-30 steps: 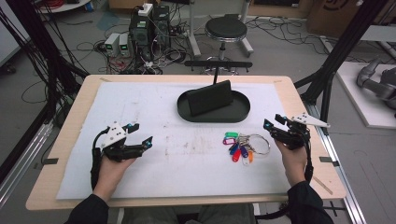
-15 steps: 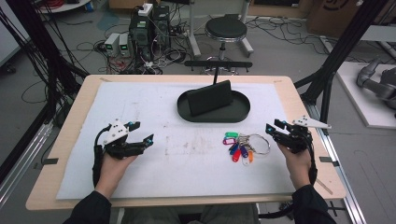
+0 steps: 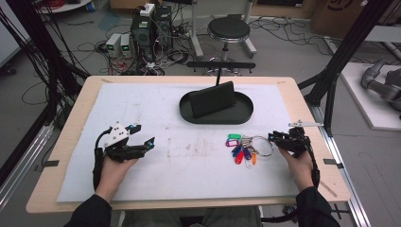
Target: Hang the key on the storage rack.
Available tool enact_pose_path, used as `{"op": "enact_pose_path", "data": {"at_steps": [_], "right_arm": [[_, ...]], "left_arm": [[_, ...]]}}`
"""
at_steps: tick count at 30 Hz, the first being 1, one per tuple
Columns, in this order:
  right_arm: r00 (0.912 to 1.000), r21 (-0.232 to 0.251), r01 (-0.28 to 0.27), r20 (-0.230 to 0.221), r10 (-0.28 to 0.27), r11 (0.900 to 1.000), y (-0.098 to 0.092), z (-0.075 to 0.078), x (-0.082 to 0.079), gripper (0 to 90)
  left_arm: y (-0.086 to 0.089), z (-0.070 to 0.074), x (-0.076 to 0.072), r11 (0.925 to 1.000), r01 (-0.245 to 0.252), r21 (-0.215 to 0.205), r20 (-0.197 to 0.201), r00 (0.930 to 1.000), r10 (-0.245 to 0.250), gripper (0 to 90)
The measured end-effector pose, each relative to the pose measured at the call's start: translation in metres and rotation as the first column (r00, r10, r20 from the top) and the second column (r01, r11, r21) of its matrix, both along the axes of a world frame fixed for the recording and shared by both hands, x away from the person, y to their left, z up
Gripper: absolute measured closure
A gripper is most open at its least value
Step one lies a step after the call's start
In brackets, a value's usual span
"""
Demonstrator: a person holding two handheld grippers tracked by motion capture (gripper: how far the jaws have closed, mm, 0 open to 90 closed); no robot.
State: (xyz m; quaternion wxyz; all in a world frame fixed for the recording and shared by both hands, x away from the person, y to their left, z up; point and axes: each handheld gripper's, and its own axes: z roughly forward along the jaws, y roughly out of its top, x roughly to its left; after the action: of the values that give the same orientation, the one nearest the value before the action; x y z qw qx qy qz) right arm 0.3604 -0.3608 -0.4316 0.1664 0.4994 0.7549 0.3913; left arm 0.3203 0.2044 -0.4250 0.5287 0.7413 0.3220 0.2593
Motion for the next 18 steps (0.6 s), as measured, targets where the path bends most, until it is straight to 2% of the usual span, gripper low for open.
{"op": "enact_pose_path", "data": {"at_steps": [2,3,10,18], "right_arm": [[0.9999,-0.011,-0.006,-0.015,0.006,1.000,0.001,-0.002,0.001,69.9],[0.9990,-0.033,-0.019,-0.042,0.018,0.999,0.003,-0.005,0.002,72.1],[0.9953,-0.091,-0.032,-0.094,0.024,0.995,0.005,-0.014,0.004,76.9],[0.9968,-0.113,-0.021,-0.079,0.012,0.993,0.004,-0.015,0.004,86.1]], "left_arm": [[0.000,0.000,0.000,1.0000,0.000,-0.001,-0.001,1.0000,0.000,27.6],[-0.001,0.000,0.000,1.0000,0.003,0.001,-0.002,1.0000,-0.003,27.6],[-0.004,-0.001,0.001,0.9999,0.013,0.007,-0.002,0.9999,-0.013,27.6],[-0.004,-0.001,0.001,0.9999,0.012,0.003,-0.006,0.9999,-0.012,27.6]]}}
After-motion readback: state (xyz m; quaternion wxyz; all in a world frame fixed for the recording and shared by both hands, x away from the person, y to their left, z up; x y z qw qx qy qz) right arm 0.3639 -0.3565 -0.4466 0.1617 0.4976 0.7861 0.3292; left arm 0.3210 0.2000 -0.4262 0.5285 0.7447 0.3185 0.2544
